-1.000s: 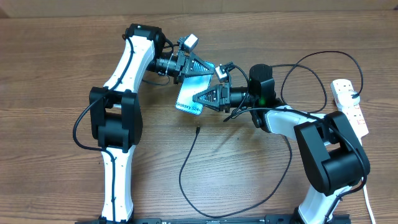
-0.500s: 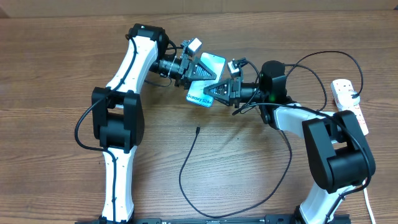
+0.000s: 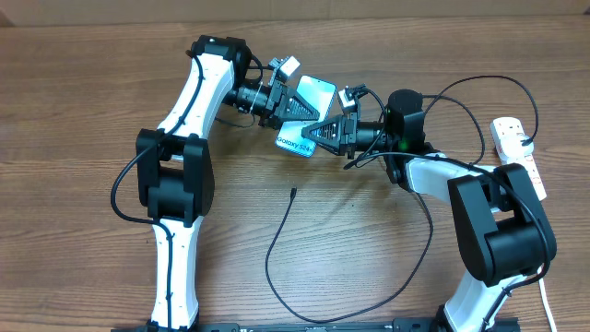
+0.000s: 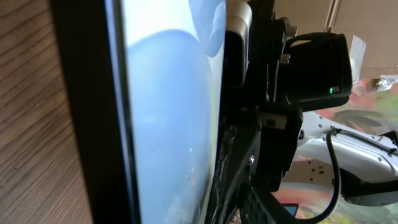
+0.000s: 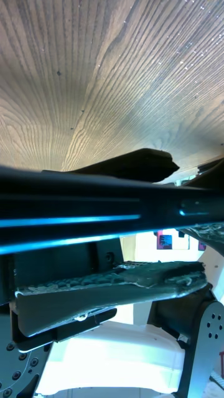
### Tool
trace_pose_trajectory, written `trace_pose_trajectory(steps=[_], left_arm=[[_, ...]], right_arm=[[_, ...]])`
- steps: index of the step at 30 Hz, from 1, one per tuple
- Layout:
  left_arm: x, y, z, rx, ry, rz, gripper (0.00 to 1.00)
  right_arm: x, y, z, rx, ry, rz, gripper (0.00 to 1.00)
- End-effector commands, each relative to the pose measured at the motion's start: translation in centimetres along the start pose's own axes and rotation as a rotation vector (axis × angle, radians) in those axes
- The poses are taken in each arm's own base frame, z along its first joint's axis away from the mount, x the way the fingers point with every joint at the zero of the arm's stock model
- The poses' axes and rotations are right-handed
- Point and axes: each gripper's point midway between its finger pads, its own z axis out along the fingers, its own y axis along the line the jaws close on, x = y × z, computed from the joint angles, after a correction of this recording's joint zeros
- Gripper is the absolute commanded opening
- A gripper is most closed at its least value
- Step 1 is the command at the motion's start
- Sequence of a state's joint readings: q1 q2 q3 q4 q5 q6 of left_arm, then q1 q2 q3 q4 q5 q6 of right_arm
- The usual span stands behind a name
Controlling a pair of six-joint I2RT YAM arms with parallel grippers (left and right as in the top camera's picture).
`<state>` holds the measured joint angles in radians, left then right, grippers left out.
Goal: Plug charger to phone and switch on socket
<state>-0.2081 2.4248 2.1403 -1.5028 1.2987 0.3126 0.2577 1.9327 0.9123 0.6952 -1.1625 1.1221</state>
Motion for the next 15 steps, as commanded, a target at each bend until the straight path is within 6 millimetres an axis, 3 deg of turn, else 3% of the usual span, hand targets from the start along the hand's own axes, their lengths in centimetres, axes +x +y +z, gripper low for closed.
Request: trace_pose_trajectory(steps=[1, 5, 8, 15], left_arm=[[-0.8, -1.8, -0.3, 0.049, -0.029, 0.009, 0.34], [-1.1, -1.8, -0.3, 0.055, -0.036, 0.011, 0.39], [-1.2, -2.1, -0.3, 0.07, -0.04, 0.012, 0.24], [-1.0, -2.2, -0.3, 0.074, -0.037, -0.007, 0.23]], right_arm=[[1.0, 0.4, 0.4, -0.017, 0.056, 0.01, 0.04], [1.7, 0.6, 0.3, -0.032, 0.096, 0.012, 0.04], [2.1, 0.7, 0.3, -0.039, 0.119, 0.018, 0.04], [2.2, 0.7, 0.3, -0.04, 0.121, 0.019, 0.04]])
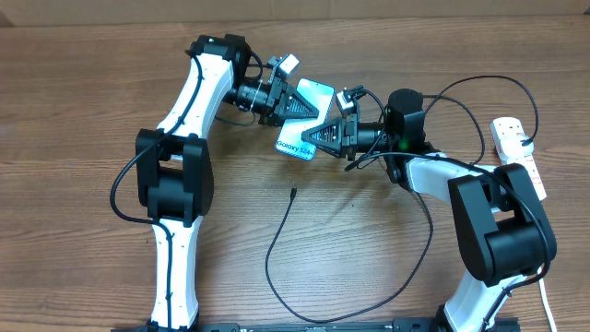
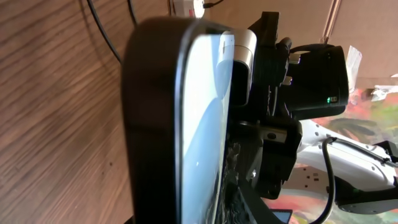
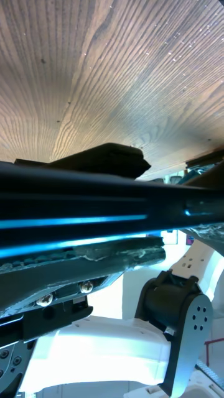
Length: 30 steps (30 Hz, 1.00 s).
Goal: Plug charger to phone and switch on socket
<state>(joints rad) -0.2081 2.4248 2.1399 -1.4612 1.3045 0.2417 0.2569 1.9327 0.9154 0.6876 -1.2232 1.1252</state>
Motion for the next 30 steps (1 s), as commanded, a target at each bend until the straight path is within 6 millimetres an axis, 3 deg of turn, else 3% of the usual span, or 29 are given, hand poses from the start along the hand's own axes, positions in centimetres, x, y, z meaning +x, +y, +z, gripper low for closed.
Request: trace_pose_trajectory(steps=[1, 2, 5, 9, 20, 30], left_arm=[[-0.5, -2.3, -0.3, 0.072, -0.024, 0.024, 0.26], [-0.5, -2.3, -0.3, 0.073, -0.024, 0.025, 0.3], [-0.5, -2.4, -0.3, 0.08, -0.025, 0.025, 0.31], [-0.5, -2.4, -0.3, 0.08, -0.025, 0.024, 0.23], [-0.4, -2.4, -0.3, 0.08, -0.024, 0.021, 0.22], [-0.1, -2.5, -0.2, 0.081, -0.017, -0.008, 0.11]], right_arm=[[1.3, 0.4, 0.4, -0.021, 0.068, 0.011, 0.04], [1.3, 0.4, 0.4, -0.022, 0.071, 0.011, 0.04], [1.7, 0.5, 0.3, -0.031, 0.095, 0.011, 0.04], [1.7, 0.5, 0.3, -0.029, 0.093, 0.015, 0.04], [2.3, 0.7, 0.3, -0.043, 0.127, 0.015, 0.04], [2.6, 0.9, 0.2, -0.051, 0.147, 0.011, 0.04]])
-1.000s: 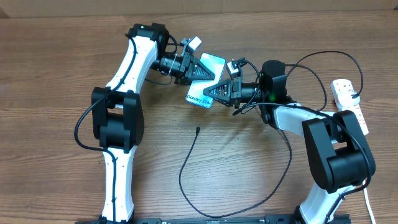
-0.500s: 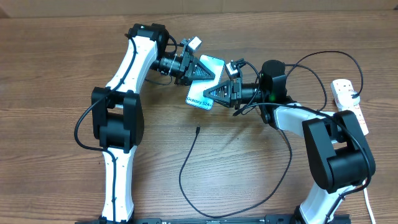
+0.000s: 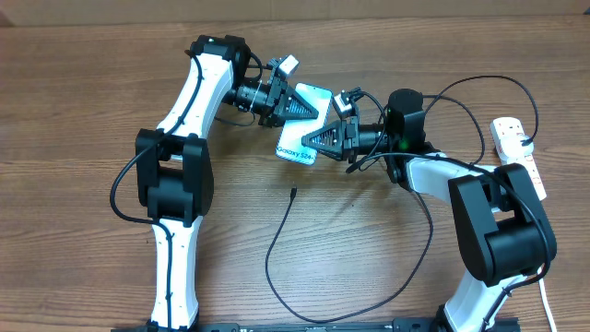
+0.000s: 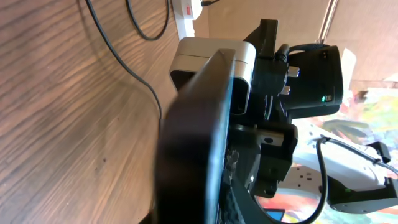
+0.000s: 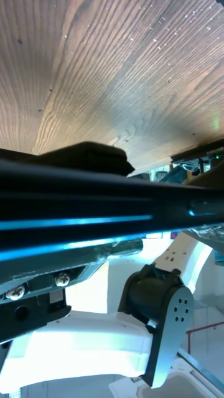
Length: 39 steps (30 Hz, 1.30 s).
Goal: Plug charger to phone and switch on socket
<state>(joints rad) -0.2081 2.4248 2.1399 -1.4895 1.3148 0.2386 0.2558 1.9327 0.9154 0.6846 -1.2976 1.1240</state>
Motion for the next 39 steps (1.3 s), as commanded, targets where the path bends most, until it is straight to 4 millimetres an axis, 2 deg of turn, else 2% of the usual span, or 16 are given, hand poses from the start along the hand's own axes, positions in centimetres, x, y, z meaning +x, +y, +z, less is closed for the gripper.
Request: trace_pose_trajectory(steps=[1, 4, 5, 7, 10, 12, 14, 19, 25, 31, 33, 35, 39], left_arm=[[-0.3, -2.2, -0.2, 0.07, -0.02, 0.021, 0.1], [-0.3, -2.2, -0.2, 0.069, -0.02, 0.02, 0.04], [-0.3, -2.2, -0.2, 0.068, -0.02, 0.02, 0.04], [-0.4, -1.9, -0.3, 0.054, -0.022, 0.033, 0.04], [-0.6, -0.6, -0.8, -0.012, -0.024, 0.015, 0.04], [-0.7, 0.9, -1.2, -0.096, -0.024, -0.037, 0.04], [-0.8, 2.4, -1.9, -0.175, -0.031, -0.085, 0.04], [-0.6, 6.0, -4.2, -0.363, -0.077, -0.299, 0.04], [-0.6, 7.1, -6.4, -0.4, -0.117, -0.367, 0.05], [0.9, 8.3, -8.1, -0.467, -0.104, -0.431, 0.04], [1.5, 7.8, -8.3, -0.458, -0.085, -0.424, 0.04], [2.0, 6.6, -8.1, -0.421, -0.065, -0.387, 0.04], [2.6, 2.2, -8.5, -0.319, -0.069, -0.274, 0.04]], right_arm=[[1.4, 0.4, 0.4, -0.025, 0.078, 0.009, 0.04], [1.4, 0.4, 0.4, -0.025, 0.078, 0.003, 0.05], [1.4, 0.4, 0.4, -0.026, 0.078, -0.014, 0.14], [1.4, 0.4, 0.4, -0.027, 0.078, -0.029, 0.38], [1.1, 0.5, 0.1, -0.027, 0.064, -0.029, 0.73], [0.6, 0.8, -0.3, -0.032, 0.05, -0.029, 0.89], [0.3, 1.6, -0.9, -0.047, 0.047, -0.034, 1.0], [-0.1, 3.6, -1.5, -0.077, 0.073, -0.034, 0.99], [-0.3, 4.0, -1.5, -0.077, 0.064, -0.017, 0.99], [-1.2, 3.4, -1.4, -0.062, 0.009, -0.002, 0.99], [-1.6, 2.4, -1.3, -0.039, -0.021, 0.021, 0.99], [-1.9, 1.1, -1.2, -0.005, -0.048, 0.038, 0.99], [-1.5, -2.4, -1.4, 0.093, -0.084, 0.107, 0.99]])
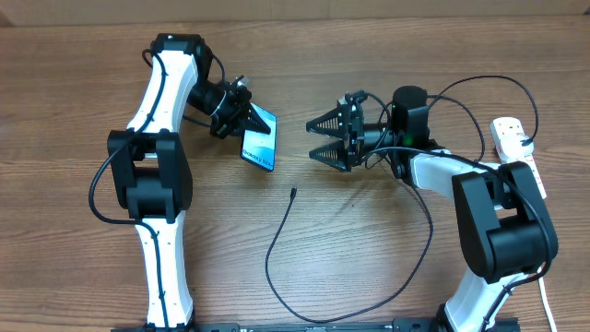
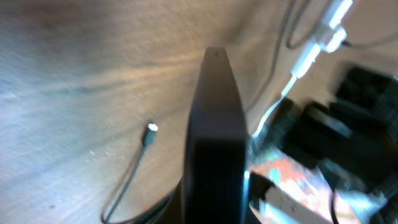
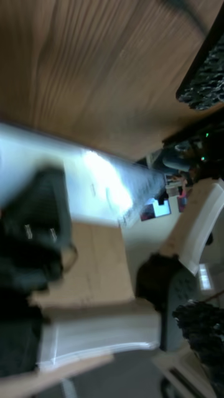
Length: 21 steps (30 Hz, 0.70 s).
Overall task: Plug charger to phone and switch on socket
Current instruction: 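Release the phone from the right gripper and pull it back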
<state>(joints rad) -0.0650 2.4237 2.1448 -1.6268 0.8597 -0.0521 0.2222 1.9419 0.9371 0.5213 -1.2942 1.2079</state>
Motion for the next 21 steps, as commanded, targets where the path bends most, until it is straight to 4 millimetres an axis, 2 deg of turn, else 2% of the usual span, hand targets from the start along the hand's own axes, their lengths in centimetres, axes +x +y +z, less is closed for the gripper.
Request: trace_pose_trajectory(steps=[1, 6, 11, 14, 17, 19, 21], left_arm=[[2.6, -5.1, -3.9, 0.127, -0.074, 0.2, 0.04], [4.8, -6.3, -8.8, 0.11, -0.195, 0.257, 0.04], [6.2, -5.0, -12.9, 0.024, -0.316, 0.239, 0.05], [6.8, -4.6, -13.3, 0.009, -0.326, 0.227, 0.05], [7.4, -4.2, -12.4, 0.012, -0.296, 0.207, 0.04], [7.7, -4.1, -11.3, 0.036, -0.261, 0.222, 0.04], [8.0, -4.4, -10.7, 0.097, -0.237, 0.256, 0.05]], right_arm=[[-1.0, -1.1, -0.3, 0.072, -0.075, -0.107, 0.99], [-0.8, -2.3, -1.4, 0.223, -0.168, -0.113, 0.99], [-0.5, -1.8, -4.1, 0.474, -0.299, -0.132, 0.99], [0.4, -2.4, -6.1, 0.708, -0.34, -0.116, 0.99], [1.8, -3.1, -7.3, 0.93, -0.343, -0.097, 1.0], [3.0, -3.3, -7.1, 1.035, -0.327, -0.114, 1.0], [4.1, -3.5, -6.0, 1.083, -0.291, -0.146, 1.0]])
